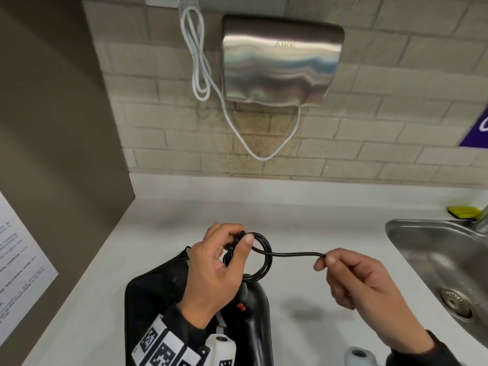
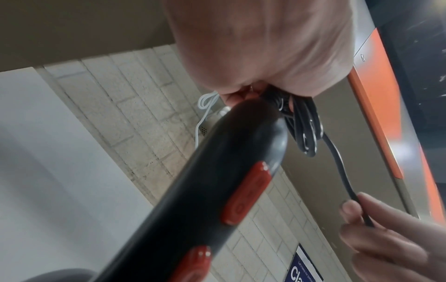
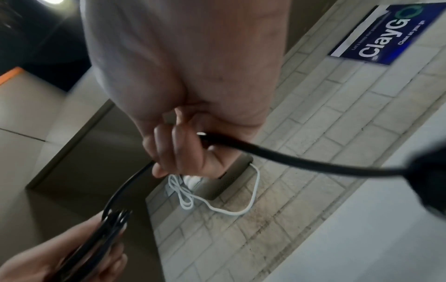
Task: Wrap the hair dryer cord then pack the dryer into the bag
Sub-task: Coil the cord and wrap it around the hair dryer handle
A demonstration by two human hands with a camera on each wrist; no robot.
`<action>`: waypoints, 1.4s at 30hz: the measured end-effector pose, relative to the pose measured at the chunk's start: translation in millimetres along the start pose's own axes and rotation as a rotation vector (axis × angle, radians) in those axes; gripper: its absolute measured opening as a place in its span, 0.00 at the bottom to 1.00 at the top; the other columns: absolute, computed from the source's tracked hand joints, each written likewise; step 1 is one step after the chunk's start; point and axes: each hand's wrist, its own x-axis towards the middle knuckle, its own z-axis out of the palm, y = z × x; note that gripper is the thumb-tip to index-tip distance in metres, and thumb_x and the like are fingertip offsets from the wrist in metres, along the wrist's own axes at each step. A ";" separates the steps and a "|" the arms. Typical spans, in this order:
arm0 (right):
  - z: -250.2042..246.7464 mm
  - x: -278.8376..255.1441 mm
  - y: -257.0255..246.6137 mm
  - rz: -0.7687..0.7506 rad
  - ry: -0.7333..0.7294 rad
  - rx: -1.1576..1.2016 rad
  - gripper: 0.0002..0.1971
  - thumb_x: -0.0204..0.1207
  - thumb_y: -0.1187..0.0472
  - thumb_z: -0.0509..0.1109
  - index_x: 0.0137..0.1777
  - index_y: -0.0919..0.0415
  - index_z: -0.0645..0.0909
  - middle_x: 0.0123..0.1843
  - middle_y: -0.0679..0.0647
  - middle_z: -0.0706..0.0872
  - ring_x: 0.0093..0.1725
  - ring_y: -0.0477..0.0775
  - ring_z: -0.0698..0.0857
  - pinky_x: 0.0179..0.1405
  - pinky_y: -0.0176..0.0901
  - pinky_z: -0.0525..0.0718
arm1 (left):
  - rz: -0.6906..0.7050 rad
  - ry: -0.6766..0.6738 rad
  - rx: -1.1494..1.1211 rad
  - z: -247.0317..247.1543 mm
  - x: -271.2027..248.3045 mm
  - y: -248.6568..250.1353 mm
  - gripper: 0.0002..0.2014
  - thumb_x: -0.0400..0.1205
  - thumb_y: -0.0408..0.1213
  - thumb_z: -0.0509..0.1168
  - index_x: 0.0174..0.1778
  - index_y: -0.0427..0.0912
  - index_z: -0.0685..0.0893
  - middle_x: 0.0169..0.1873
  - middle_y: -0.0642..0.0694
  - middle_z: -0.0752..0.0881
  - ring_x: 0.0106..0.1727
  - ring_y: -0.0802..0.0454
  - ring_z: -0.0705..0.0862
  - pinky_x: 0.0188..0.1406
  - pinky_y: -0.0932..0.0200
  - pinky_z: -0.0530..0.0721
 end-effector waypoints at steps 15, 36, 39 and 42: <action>37.1 14.3 -25.1 -0.473 0.016 -0.571 0.05 0.80 0.56 0.69 0.47 0.51 0.87 0.38 0.43 0.82 0.35 0.48 0.80 0.34 0.31 0.73 | 0.155 -0.154 0.053 2.8 -3.8 8.9 0.11 0.84 0.53 0.64 0.51 0.52 0.85 0.42 0.69 0.82 0.41 0.56 0.83 0.41 0.69 0.80; 82.9 13.9 23.9 -0.293 0.099 0.108 0.20 0.79 0.43 0.67 0.51 0.60 0.88 0.48 0.58 0.87 0.41 0.47 0.83 0.38 0.33 0.79 | 0.116 0.007 0.007 7.0 -9.0 9.4 0.12 0.84 0.56 0.63 0.52 0.53 0.85 0.43 0.68 0.81 0.43 0.58 0.81 0.45 0.74 0.77; 84.2 9.9 25.8 -0.284 0.078 0.032 0.16 0.71 0.46 0.76 0.54 0.54 0.87 0.48 0.57 0.86 0.38 0.55 0.81 0.36 0.41 0.79 | 0.120 0.050 0.074 8.1 -7.8 9.4 0.11 0.84 0.54 0.63 0.53 0.53 0.84 0.46 0.69 0.83 0.50 0.55 0.81 0.50 0.71 0.78; 82.3 10.1 22.0 -0.247 0.100 0.012 0.08 0.71 0.57 0.79 0.50 0.52 0.89 0.45 0.56 0.89 0.41 0.60 0.85 0.41 0.52 0.85 | 0.028 0.042 0.004 9.1 -8.2 11.4 0.07 0.80 0.47 0.68 0.53 0.56 0.86 0.47 0.61 0.86 0.53 0.54 0.85 0.53 0.70 0.80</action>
